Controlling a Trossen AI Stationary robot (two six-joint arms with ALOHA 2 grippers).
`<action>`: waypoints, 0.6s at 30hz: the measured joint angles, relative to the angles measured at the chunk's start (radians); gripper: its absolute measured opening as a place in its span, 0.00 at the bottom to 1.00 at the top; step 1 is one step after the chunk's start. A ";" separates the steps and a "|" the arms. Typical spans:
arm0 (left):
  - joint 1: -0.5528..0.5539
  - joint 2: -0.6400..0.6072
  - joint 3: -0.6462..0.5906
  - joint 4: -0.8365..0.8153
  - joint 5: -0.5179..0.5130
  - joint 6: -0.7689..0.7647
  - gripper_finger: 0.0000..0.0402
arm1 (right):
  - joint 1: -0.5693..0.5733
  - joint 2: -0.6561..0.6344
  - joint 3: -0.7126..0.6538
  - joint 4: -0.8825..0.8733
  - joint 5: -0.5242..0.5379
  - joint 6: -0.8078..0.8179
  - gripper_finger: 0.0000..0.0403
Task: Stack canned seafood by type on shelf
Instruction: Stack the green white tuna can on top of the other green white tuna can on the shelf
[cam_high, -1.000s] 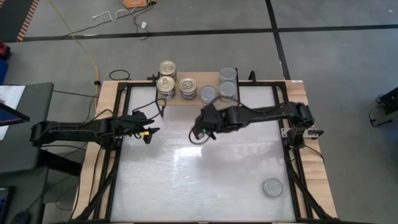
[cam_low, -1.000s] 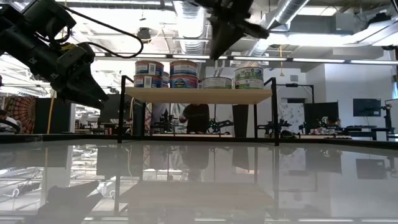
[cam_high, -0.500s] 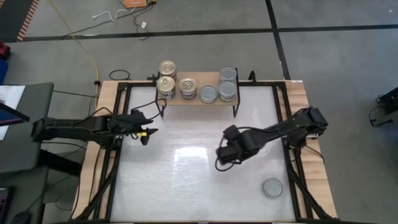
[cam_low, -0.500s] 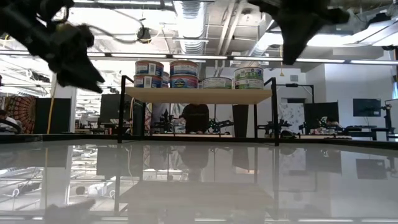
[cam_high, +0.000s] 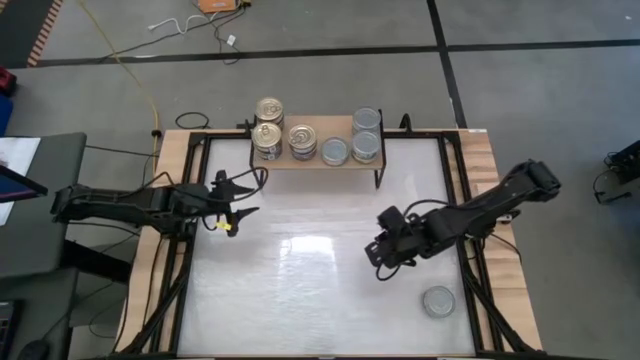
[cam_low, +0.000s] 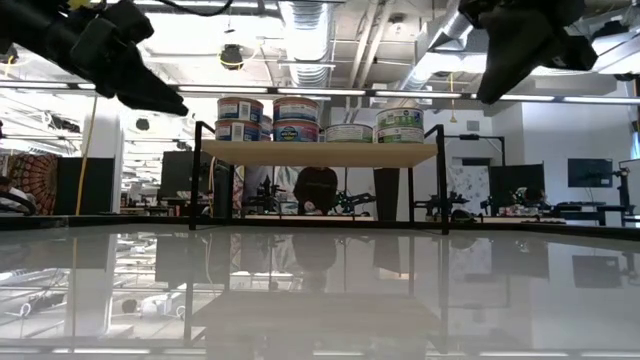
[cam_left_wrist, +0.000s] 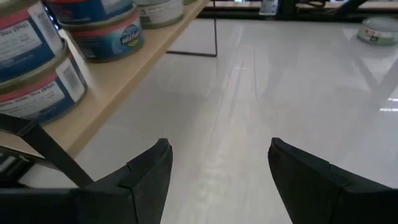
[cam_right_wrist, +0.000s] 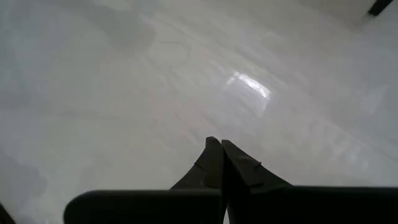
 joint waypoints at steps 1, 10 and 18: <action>0.000 -0.001 0.000 0.005 -0.001 -0.002 0.63 | 0.002 -0.009 -0.001 0.000 0.001 -0.011 0.05; 0.002 -0.023 -0.144 0.236 0.261 0.090 0.63 | 0.001 -0.039 -0.002 -0.001 0.004 -0.085 0.06; 0.001 -0.158 -0.352 0.556 0.262 0.029 0.63 | 0.001 -0.038 -0.002 -0.013 -0.044 -0.087 0.06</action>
